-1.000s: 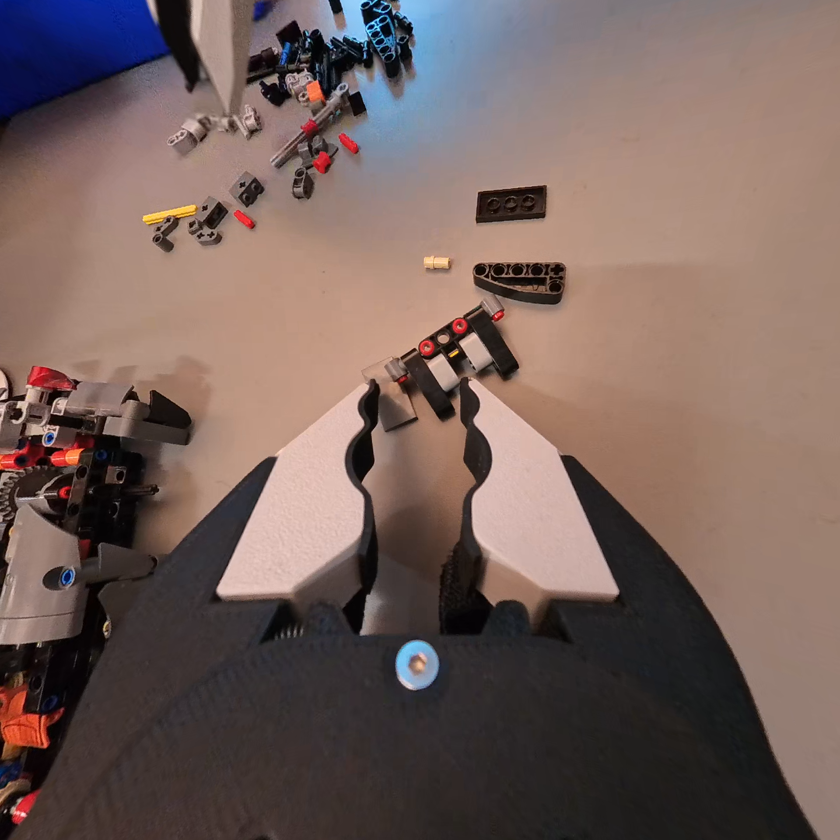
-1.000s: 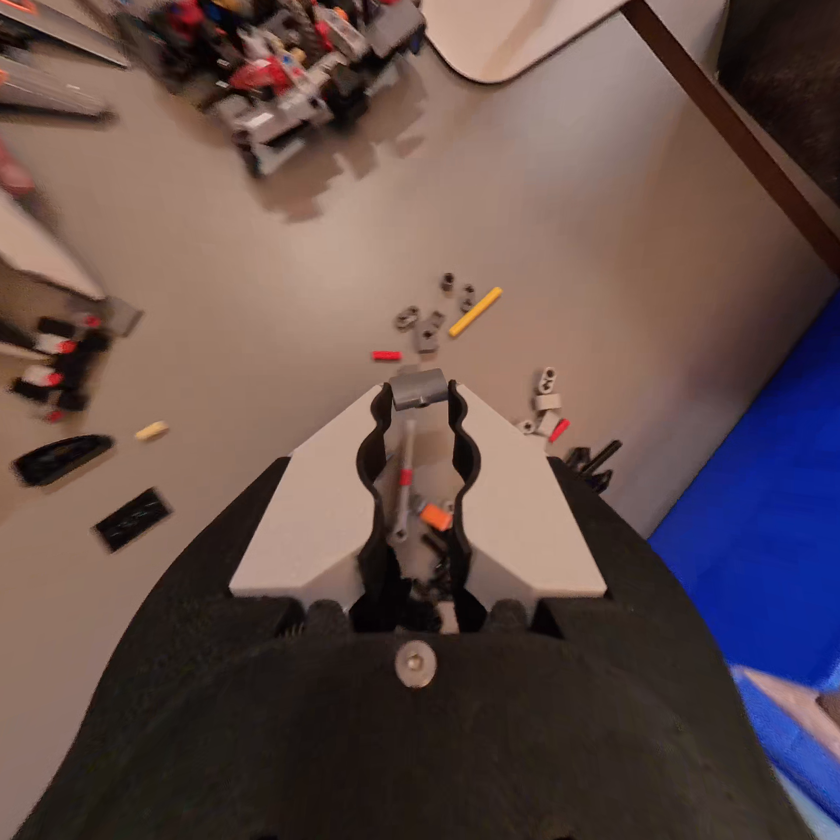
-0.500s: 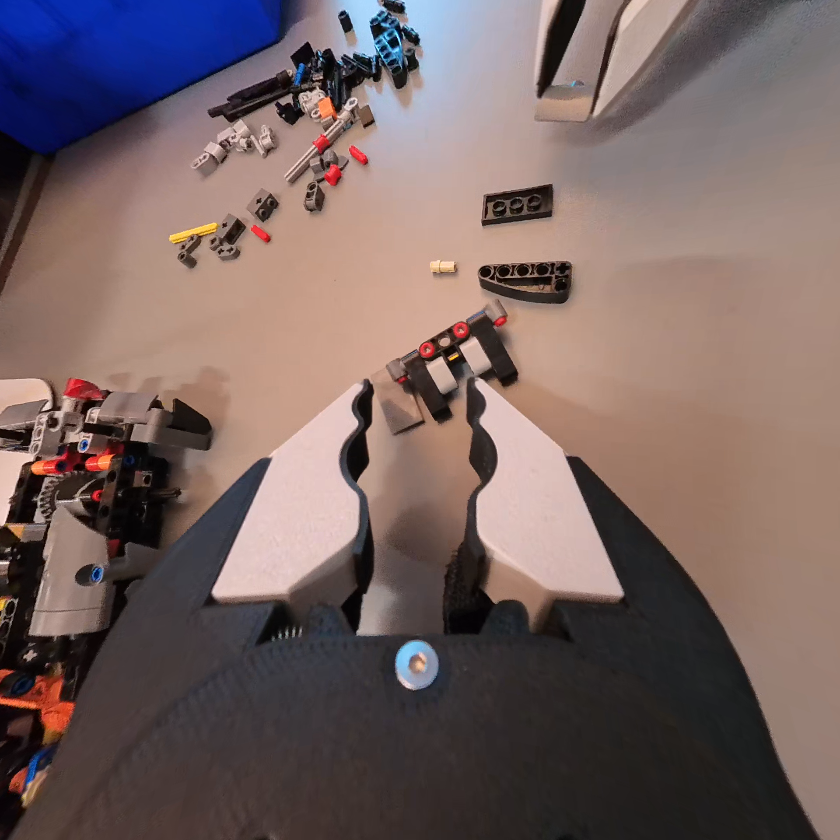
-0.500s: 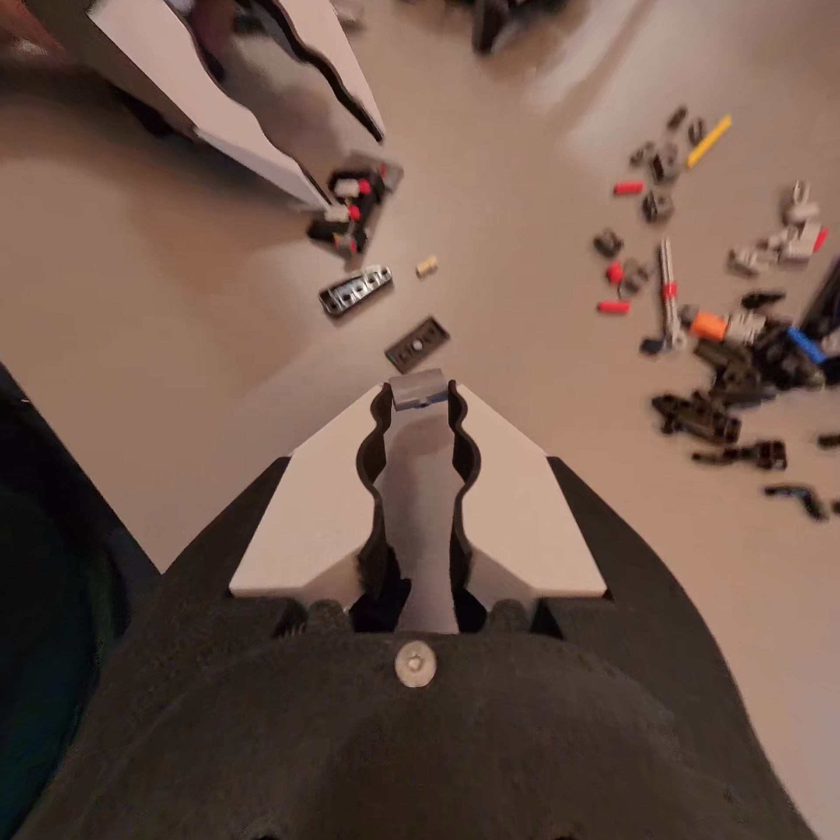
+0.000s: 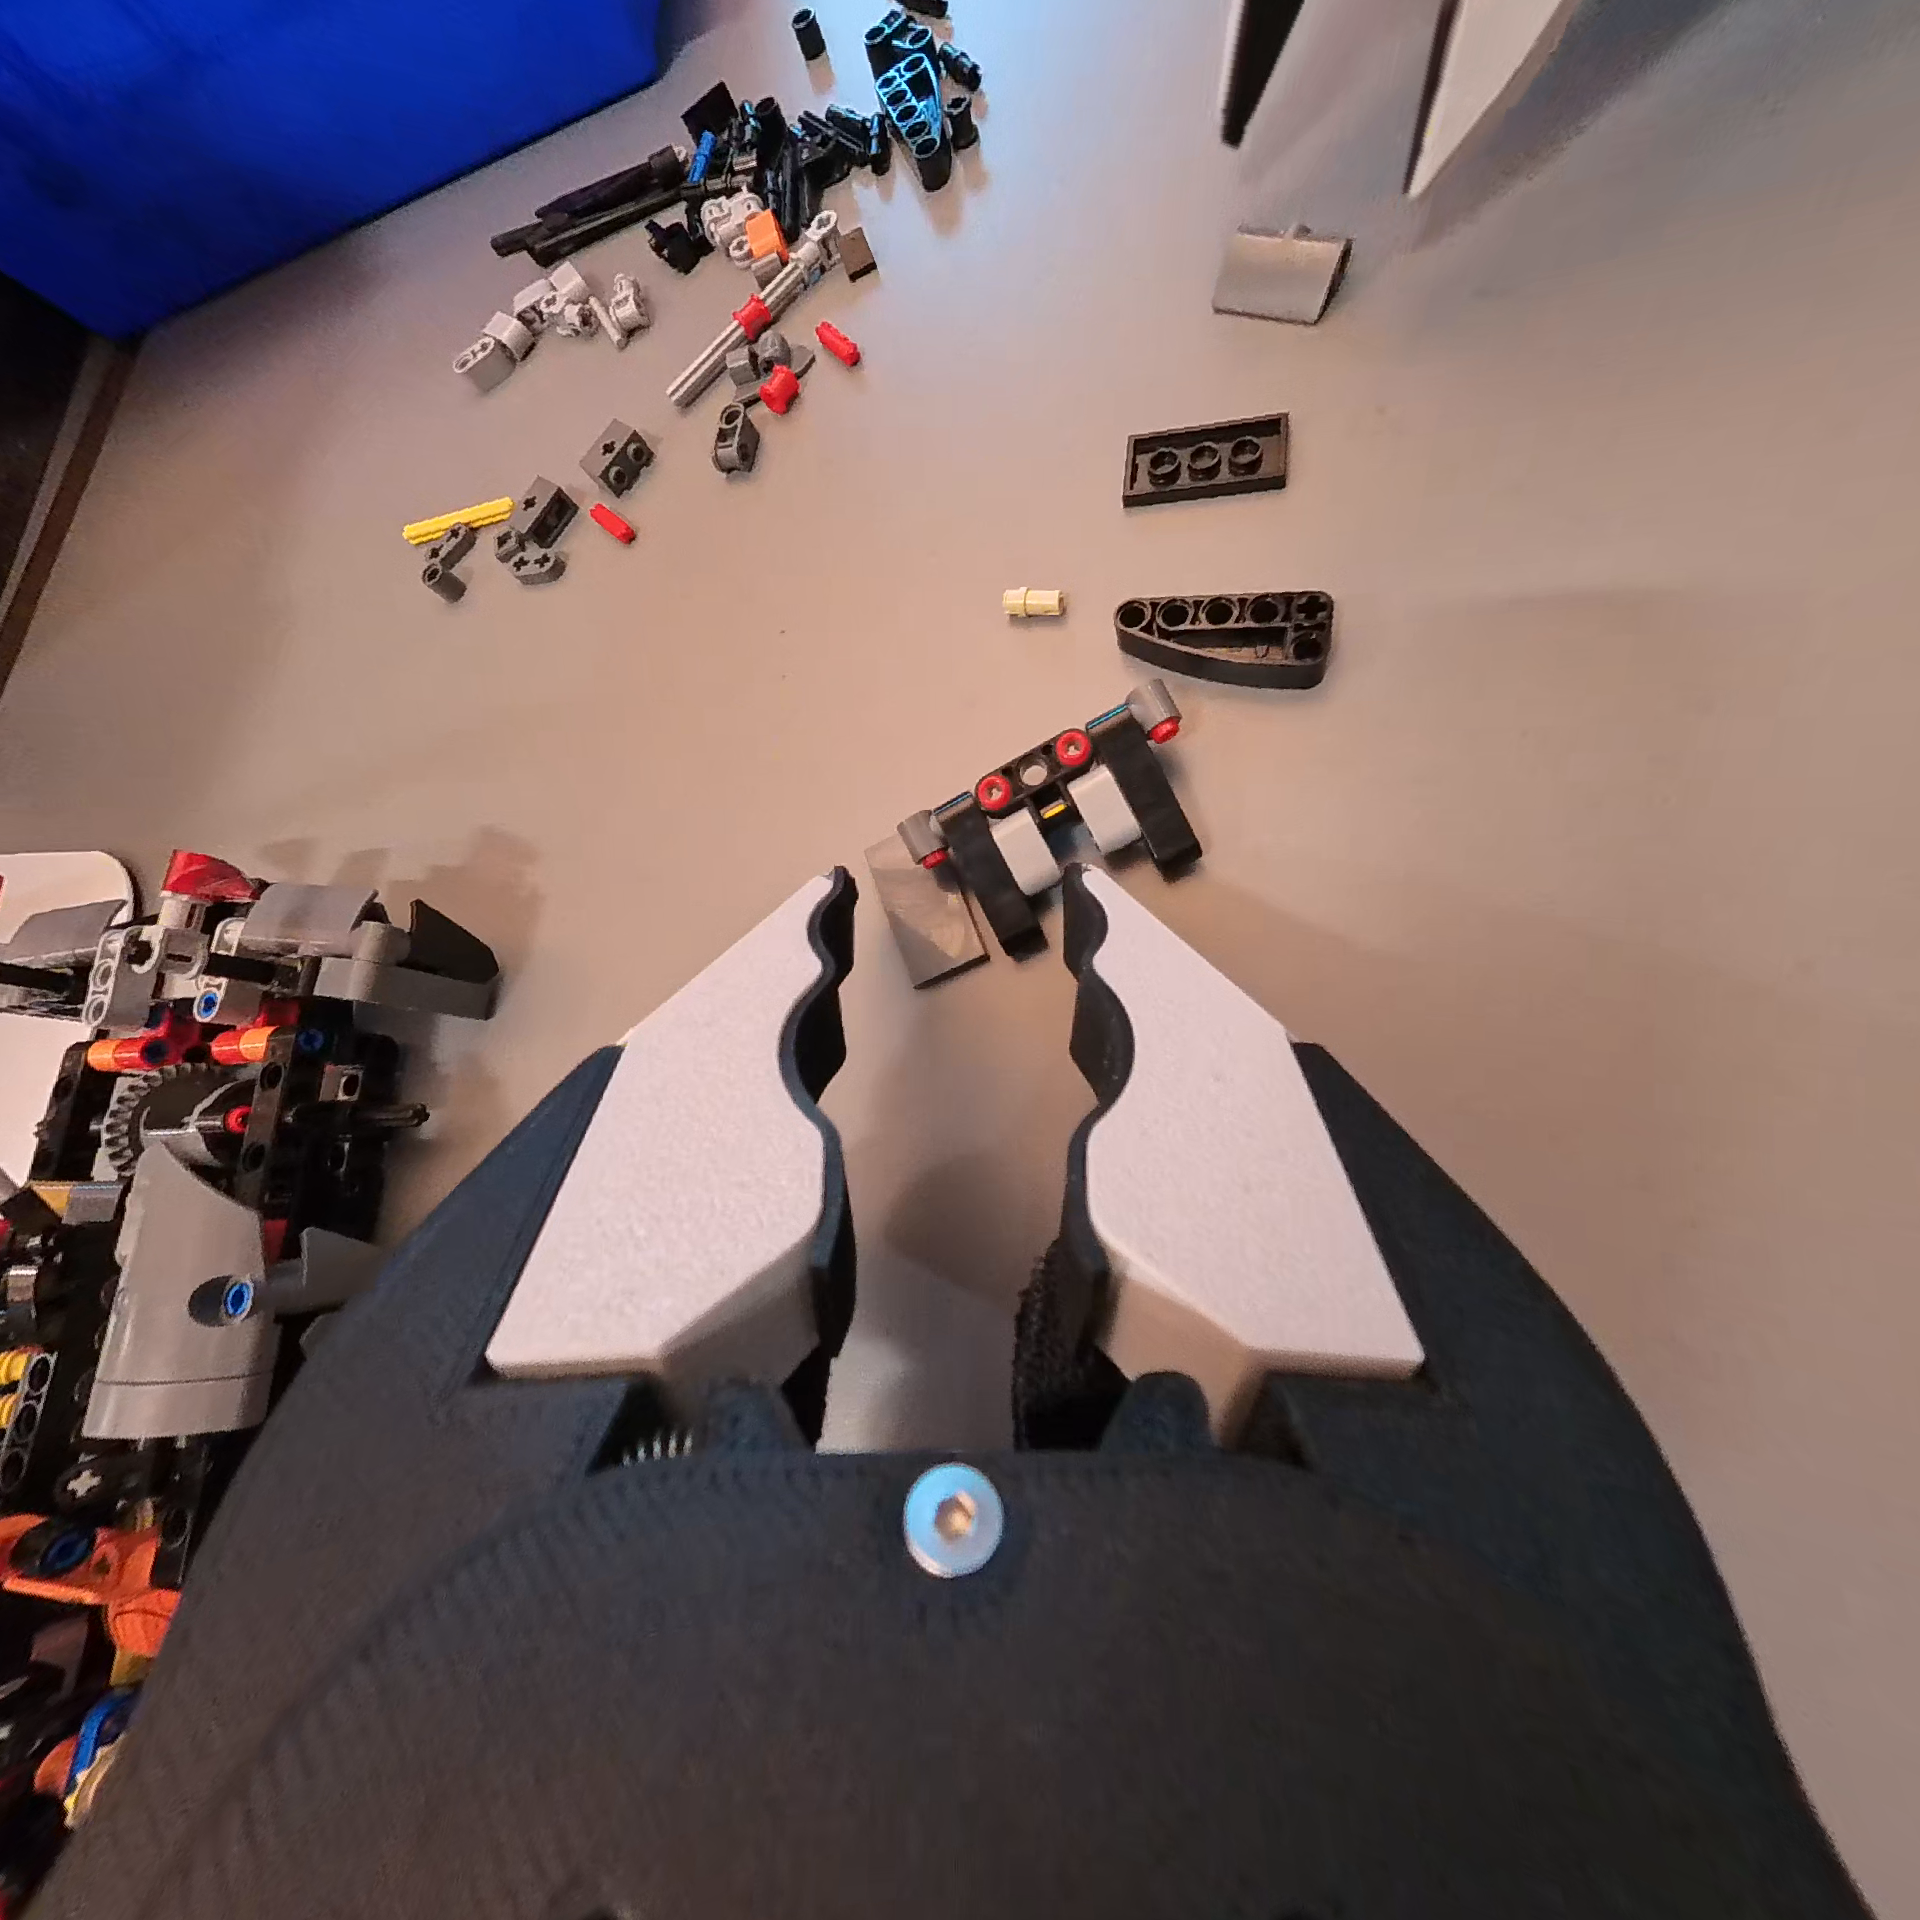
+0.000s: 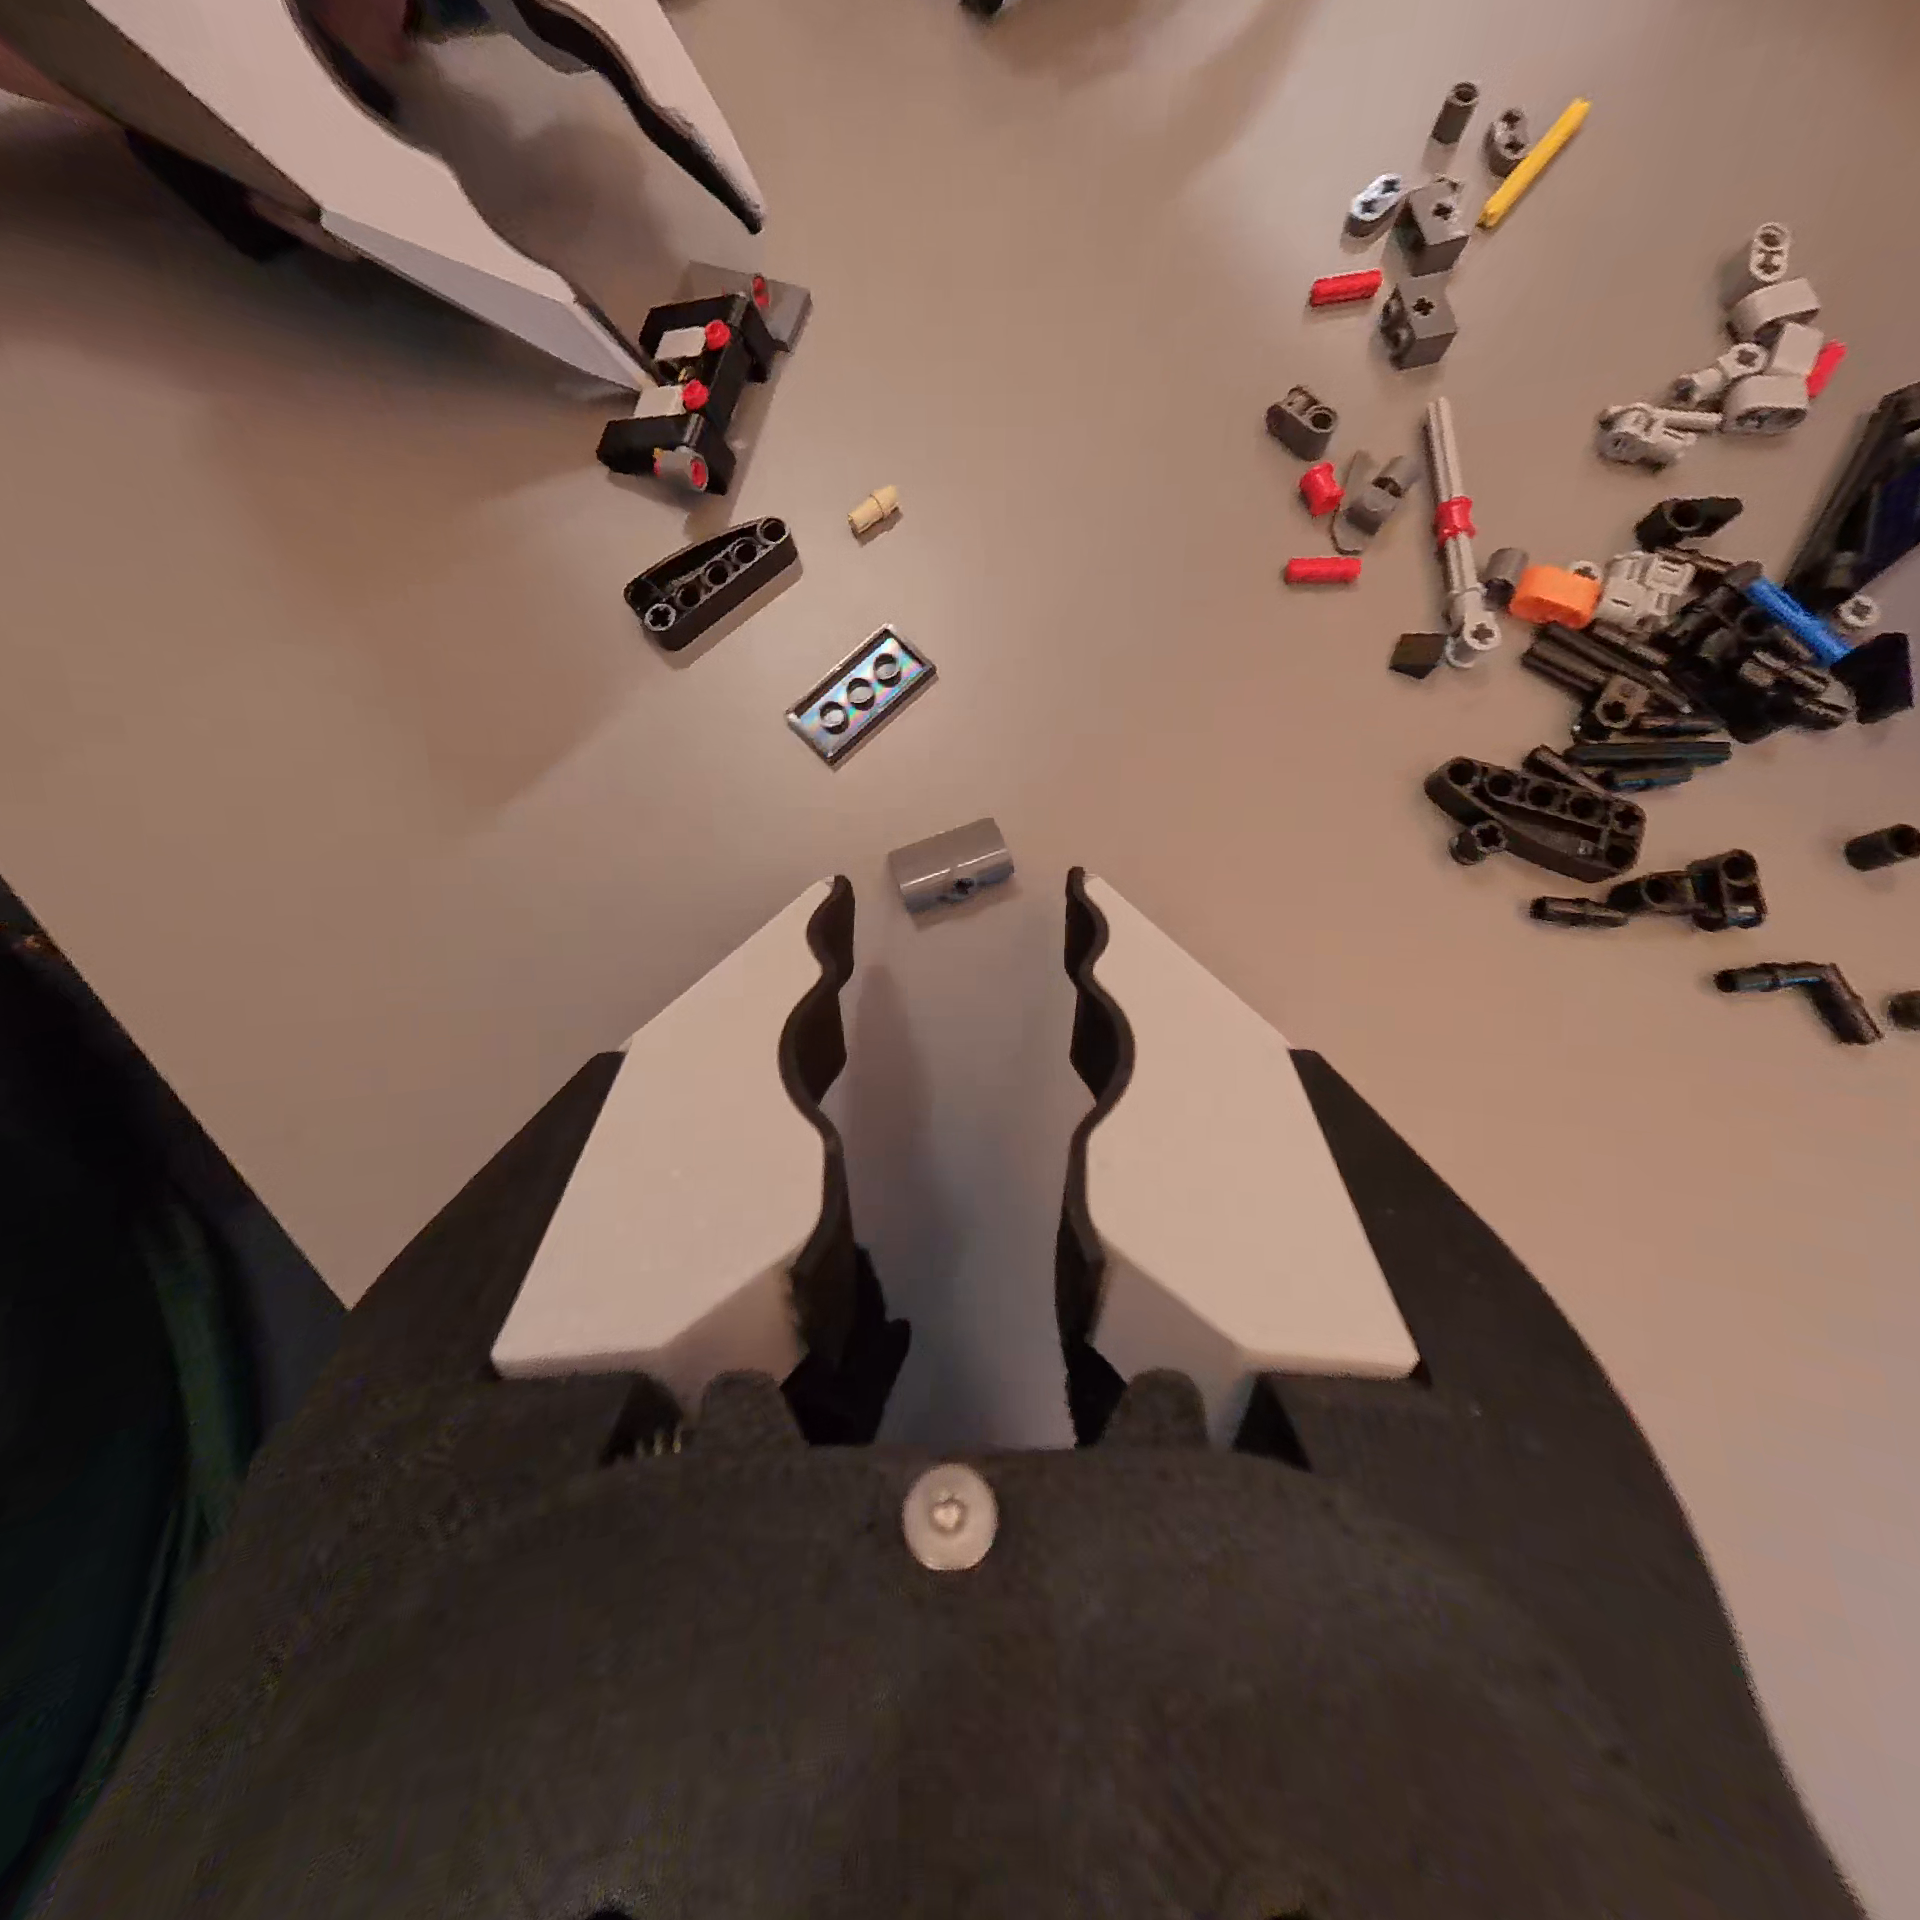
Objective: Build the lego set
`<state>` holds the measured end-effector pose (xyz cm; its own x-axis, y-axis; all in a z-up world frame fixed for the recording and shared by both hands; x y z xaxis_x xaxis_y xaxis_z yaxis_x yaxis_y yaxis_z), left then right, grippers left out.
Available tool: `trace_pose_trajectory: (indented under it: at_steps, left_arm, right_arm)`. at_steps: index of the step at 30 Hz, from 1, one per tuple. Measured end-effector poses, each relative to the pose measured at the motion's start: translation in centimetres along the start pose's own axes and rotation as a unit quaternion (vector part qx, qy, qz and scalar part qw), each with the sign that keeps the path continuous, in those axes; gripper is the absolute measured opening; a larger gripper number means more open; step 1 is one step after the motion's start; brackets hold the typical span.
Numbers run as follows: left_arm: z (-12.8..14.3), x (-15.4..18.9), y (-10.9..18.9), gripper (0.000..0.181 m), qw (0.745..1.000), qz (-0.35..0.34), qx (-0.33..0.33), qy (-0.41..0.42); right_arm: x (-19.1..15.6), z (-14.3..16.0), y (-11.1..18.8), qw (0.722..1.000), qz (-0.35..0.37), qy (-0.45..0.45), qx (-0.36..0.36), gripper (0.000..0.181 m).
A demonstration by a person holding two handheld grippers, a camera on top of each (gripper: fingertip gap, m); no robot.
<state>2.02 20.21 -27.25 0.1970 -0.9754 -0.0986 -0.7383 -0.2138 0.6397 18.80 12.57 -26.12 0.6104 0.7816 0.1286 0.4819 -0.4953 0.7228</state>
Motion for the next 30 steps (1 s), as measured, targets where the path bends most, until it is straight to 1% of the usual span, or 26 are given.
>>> trace_pose_trajectory:
  at_steps: [4, 5, 6, 9, 11, 13, 15, 17, 19, 21, 23, 24, 27, 30]
  left_arm:
    - [0.0, 0.0, 0.0, 0.039, 1.000, 0.000, 0.001, -0.001]
    - [0.0, 0.0, 0.0, 0.040, 1.000, -0.001, 0.001, -0.002]
    - [0.0, 0.0, 0.1, 0.040, 1.000, -0.002, 0.002, -0.002]
    - [-0.3, -0.1, 0.2, 0.044, 1.000, -0.012, 0.012, -0.007]
    - [-0.8, -0.2, 0.5, 0.047, 0.999, -0.023, 0.024, -0.017]
    - [-1.8, 0.1, 1.0, 0.050, 0.997, -0.033, 0.053, -0.036]
    - [-3.0, 0.9, 1.6, 0.052, 0.994, -0.040, 0.082, -0.066]
    - [-3.9, 2.0, 2.2, 0.050, 0.988, -0.046, 0.105, -0.103]
    - [-4.5, 3.0, 2.6, 0.045, 0.982, -0.049, 0.121, -0.138]
    - [-4.9, 3.9, 3.0, 0.038, 0.976, -0.047, 0.137, -0.160]
    - [-4.8, 4.1, 3.0, 0.029, 0.975, -0.047, 0.134, -0.169]
    - [-4.7, 4.1, 2.9, 0.025, 0.975, -0.047, 0.131, -0.172]
    - [-4.9, 4.2, 3.4, 0.003, 0.972, -0.055, 0.145, -0.177]
    - [-5.1, 4.4, 3.6, 0.000, 0.970, -0.056, 0.150, -0.182]
  right_arm:
    - [-0.2, 0.2, -1.5, 0.999, -0.006, 0.031, -0.022, 0.039]
    - [-0.2, 0.1, -1.8, 0.999, -0.010, 0.032, -0.020, 0.035]
    - [-0.2, 0.0, -2.0, 0.999, -0.017, 0.027, -0.014, 0.024]
    - [0.2, -0.6, -1.8, 0.999, -0.034, 0.001, 0.004, 0.024]
    - [0.2, -1.8, -1.2, 0.998, -0.047, -0.013, 0.036, 0.024]
    - [-0.1, -3.4, -0.8, 0.995, -0.064, -0.025, 0.066, 0.024]
    - [-0.8, -5.4, -0.5, 0.988, -0.098, -0.044, 0.108, 0.024]
    - [-1.8, -7.6, -0.5, 0.977, -0.141, -0.061, 0.149, 0.024]
    - [-2.9, -9.3, -0.8, 0.966, -0.181, -0.067, 0.171, 0.024]
    - [-3.6, -10.5, -1.3, 0.961, -0.204, -0.067, 0.177, 0.024]
    - [-4.1, -11.6, -1.5, 0.951, -0.227, -0.075, 0.195, 0.024]
    - [-4.2, -12.0, -1.6, 0.947, -0.236, -0.083, 0.202, 0.024]
    - [-4.3, -12.6, -1.8, 0.942, -0.248, -0.089, 0.206, 0.024]
    - [-4.5, -12.8, -2.1, 0.939, -0.259, -0.097, 0.206, 0.024]
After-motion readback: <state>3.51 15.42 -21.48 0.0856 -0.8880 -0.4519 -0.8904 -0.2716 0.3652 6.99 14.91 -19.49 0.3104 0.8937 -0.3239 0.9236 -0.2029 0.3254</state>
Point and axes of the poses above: each gripper's, where its closed fingertips meet, y back along the fingers, z out of its underside, x = y × z across the jaws, the point moved 3 cm from there along y, back along the fingers, and after that the axes turned 15 degrees about y, right-handed, at the moved point
